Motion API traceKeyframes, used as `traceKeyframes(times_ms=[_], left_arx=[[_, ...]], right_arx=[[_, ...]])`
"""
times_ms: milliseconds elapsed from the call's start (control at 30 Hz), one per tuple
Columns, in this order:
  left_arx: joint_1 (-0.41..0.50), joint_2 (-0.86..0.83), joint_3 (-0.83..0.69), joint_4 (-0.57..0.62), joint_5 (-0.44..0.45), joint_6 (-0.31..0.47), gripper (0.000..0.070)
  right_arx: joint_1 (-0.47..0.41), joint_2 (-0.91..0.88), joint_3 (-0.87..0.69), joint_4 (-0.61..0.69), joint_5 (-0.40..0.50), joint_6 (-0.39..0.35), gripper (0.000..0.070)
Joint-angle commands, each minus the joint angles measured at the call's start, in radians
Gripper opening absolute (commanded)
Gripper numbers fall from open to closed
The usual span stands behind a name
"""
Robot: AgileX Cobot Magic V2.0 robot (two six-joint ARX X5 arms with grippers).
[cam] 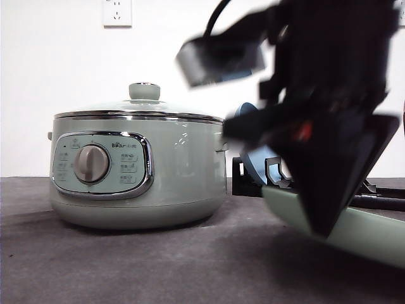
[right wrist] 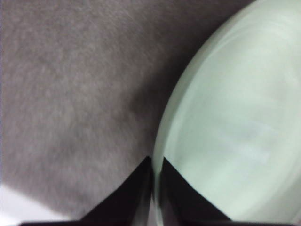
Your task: Transfer potato from steamer to green plate
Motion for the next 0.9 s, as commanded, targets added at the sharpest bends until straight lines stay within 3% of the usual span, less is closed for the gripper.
traceKeyframes(times_ms=[0,333,400,567,633,700,867], left_arx=[[-0.004,0.009,0.023,0.005,0.009,0.002,0.0676],[-0.004,0.009,0.023,0.005,0.009,0.002,0.0675],[-0.004,0.009,0.023,0.005,0.009,0.002,0.0676],[-0.004,0.009,0.023,0.005,0.009,0.002,0.0675],[-0.004,0.009,0.023,0.005,0.009,0.002,0.0676],[-0.004,0.009,0.023,0.005,0.009,0.002,0.0675],[-0.004,0.009,0.023,0.004,0.009,0.002,0.0676]], right_arx=[[0.014,0.046,0.010,0.019,0.008,-0.012,0.0004],[0.015,0.114,0.011,0.035,0.020,-0.026,0.0012],[0.010,0.113,0.012,0.034,0.024,-0.029,0.0065],[-0.014,0.099,0.014,0.032,-0.025,-0.048,0.0318],[-0.026,0.078,0.017,0.031,-0.064,-0.053,0.0386],[-0.037,0.047,0.023,0.033,-0.111,-0.063,0.0426],[-0.080,-0.064,0.046,0.034,-0.207,-0.087,0.0428]])
